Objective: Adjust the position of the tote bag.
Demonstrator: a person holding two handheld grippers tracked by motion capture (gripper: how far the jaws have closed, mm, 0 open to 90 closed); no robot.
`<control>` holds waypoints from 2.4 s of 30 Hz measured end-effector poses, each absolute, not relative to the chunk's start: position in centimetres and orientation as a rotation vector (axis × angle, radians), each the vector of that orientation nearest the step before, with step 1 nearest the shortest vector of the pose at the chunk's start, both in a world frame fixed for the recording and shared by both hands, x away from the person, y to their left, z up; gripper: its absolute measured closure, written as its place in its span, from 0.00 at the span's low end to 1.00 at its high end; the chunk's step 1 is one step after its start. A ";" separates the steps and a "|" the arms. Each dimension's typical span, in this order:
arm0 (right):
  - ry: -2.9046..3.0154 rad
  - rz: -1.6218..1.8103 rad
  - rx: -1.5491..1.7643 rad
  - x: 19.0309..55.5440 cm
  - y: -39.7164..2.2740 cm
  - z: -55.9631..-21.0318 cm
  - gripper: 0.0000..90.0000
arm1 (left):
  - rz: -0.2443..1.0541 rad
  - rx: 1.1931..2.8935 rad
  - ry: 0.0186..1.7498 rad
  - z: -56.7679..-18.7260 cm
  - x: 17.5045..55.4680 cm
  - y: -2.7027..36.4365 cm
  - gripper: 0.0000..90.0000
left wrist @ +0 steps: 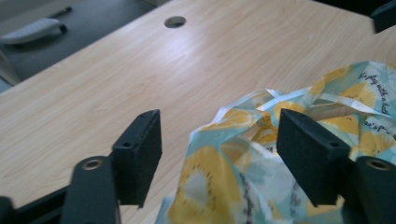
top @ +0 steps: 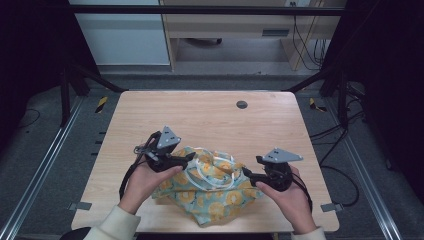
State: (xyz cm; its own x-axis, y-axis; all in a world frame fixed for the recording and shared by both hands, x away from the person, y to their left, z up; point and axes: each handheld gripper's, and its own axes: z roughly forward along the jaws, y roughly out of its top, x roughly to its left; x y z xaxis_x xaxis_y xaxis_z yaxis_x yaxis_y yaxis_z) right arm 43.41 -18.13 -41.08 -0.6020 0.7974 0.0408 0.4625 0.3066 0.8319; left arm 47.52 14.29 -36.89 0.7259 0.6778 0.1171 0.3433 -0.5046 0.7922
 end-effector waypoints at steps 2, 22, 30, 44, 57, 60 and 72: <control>2.241 1.184 1.157 44.3 -17.6 -41.7 0.40 | 0.578 2.225 0.764 -37.1 48.2 13.6 0.43; 2.103 1.295 1.014 42.7 -17.9 -40.2 1.00 | 0.686 1.899 0.756 -35.2 46.3 17.4 1.00; 2.056 1.337 0.907 40.6 -17.8 -38.9 1.00 | 0.651 1.780 0.735 -35.0 43.6 20.2 1.00; 2.224 1.291 0.820 35.9 -17.6 -43.0 0.80 | 0.454 1.894 0.606 -42.5 38.8 22.7 1.00; 2.157 1.371 0.963 40.8 -17.6 -40.1 0.28 | 0.449 1.942 0.608 -43.4 39.3 22.6 1.00; 2.177 1.380 1.010 42.7 -17.3 -39.9 0.29 | 0.451 1.946 0.604 -43.4 39.4 22.4 1.00; 2.417 1.292 1.109 44.7 -16.3 -42.6 0.50 | 0.459 1.976 0.627 -44.0 39.3 22.7 1.00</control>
